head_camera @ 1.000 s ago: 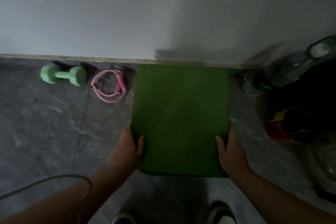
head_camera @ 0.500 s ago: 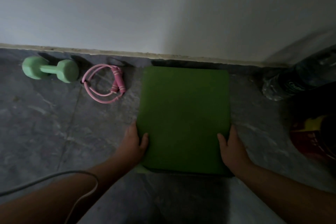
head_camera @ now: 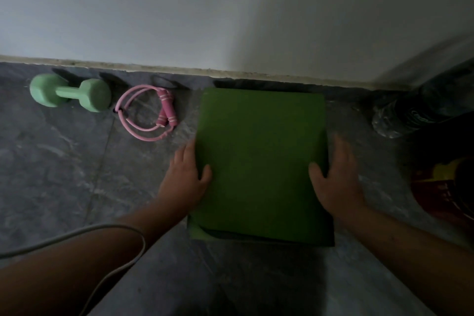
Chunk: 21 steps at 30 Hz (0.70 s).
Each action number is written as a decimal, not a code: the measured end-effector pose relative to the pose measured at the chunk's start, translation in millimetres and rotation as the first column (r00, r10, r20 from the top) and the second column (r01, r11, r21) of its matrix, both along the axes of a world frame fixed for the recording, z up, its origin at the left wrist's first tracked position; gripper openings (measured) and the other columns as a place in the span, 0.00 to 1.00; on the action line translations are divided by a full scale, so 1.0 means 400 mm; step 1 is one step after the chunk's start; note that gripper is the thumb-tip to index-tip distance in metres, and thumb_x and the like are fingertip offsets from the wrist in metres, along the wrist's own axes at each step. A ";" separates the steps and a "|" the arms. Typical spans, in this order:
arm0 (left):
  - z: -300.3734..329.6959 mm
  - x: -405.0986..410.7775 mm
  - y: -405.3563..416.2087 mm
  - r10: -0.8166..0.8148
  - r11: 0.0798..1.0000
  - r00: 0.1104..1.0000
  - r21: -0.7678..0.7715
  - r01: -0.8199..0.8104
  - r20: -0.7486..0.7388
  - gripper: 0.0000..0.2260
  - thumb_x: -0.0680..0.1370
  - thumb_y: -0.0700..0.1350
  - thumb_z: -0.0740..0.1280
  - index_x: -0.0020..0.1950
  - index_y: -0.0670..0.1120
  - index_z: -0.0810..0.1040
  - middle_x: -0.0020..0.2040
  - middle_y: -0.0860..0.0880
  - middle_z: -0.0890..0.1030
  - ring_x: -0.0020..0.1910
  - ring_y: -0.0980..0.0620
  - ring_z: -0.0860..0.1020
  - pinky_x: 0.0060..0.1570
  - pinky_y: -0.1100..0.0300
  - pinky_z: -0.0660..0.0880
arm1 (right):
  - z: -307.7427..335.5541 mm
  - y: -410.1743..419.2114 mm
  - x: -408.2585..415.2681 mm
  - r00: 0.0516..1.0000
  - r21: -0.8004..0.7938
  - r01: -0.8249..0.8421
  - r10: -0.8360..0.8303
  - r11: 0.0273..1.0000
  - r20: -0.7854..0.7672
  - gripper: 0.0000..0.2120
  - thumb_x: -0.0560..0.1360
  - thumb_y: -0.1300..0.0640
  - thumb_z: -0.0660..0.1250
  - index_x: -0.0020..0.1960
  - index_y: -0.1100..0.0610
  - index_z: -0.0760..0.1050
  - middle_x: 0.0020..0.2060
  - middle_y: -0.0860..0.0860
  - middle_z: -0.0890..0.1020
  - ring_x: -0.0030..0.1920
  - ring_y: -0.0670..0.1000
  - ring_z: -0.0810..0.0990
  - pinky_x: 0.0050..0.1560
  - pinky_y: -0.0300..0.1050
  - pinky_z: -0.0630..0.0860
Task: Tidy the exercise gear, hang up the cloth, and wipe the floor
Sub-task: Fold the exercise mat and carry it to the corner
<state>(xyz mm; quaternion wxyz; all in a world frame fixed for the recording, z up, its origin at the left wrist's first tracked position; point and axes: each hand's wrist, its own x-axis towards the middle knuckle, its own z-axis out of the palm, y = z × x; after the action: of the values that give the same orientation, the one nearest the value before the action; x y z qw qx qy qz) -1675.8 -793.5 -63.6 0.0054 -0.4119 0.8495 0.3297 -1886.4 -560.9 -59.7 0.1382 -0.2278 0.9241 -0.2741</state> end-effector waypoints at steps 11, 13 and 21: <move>-0.020 -0.275 -0.132 -0.380 0.884 0.866 -0.149 0.444 0.326 0.30 0.82 0.59 0.51 0.80 0.55 0.41 0.81 0.48 0.40 0.78 0.45 0.37 0.76 0.41 0.45 | -0.034 -0.208 -0.112 0.867 0.533 -0.379 0.492 0.756 -0.081 0.35 0.82 0.39 0.43 0.80 0.57 0.38 0.80 0.58 0.42 0.79 0.58 0.41 0.78 0.54 0.43; -0.051 -0.266 -0.110 -0.388 0.881 0.846 -0.121 0.457 0.365 0.31 0.82 0.61 0.50 0.80 0.55 0.38 0.80 0.48 0.38 0.78 0.45 0.35 0.75 0.42 0.44 | -0.060 -0.193 -0.126 0.849 0.566 -0.416 0.526 0.712 -0.037 0.36 0.81 0.38 0.42 0.80 0.57 0.36 0.79 0.58 0.40 0.79 0.57 0.39 0.78 0.54 0.43; -0.077 -0.272 -0.119 -0.417 0.869 0.801 -0.069 0.490 0.430 0.33 0.81 0.63 0.51 0.79 0.56 0.36 0.80 0.48 0.35 0.78 0.45 0.35 0.75 0.44 0.43 | -0.086 -0.188 -0.145 0.836 0.583 -0.477 0.545 0.658 0.068 0.36 0.82 0.37 0.42 0.79 0.55 0.32 0.78 0.55 0.33 0.78 0.54 0.34 0.77 0.52 0.37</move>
<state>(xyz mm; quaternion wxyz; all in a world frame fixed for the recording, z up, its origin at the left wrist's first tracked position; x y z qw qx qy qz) -1784.7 -841.3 -94.3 0.2217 -0.2533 0.9295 0.1505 -1944.3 -636.0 -94.2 0.2197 -0.4402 0.8666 0.0832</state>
